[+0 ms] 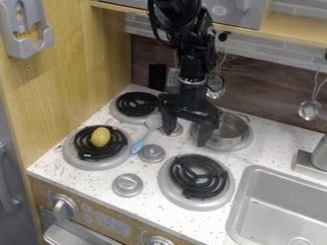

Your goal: Take the spoon and put it on the right lower burner

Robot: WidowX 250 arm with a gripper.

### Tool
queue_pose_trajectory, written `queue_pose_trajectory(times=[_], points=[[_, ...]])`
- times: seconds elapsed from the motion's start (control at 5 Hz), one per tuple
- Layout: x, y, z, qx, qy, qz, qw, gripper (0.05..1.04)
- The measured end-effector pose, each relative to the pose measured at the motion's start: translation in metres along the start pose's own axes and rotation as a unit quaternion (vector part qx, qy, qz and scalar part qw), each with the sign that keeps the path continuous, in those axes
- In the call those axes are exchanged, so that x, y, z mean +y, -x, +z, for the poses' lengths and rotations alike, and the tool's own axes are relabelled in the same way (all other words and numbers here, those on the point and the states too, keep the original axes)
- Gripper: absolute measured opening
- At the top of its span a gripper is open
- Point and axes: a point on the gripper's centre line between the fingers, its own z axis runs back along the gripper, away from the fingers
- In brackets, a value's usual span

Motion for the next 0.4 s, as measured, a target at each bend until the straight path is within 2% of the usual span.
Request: queue_pose_trajectory(times=[0.2,0.4], points=[[-0.0012,0.0084,-0.0136,0.021,0.000,0.000,0.9998,0.999],[-0.0002,0.0098,-0.0161,0.025,0.001,0.003,0.9997,0.999]])
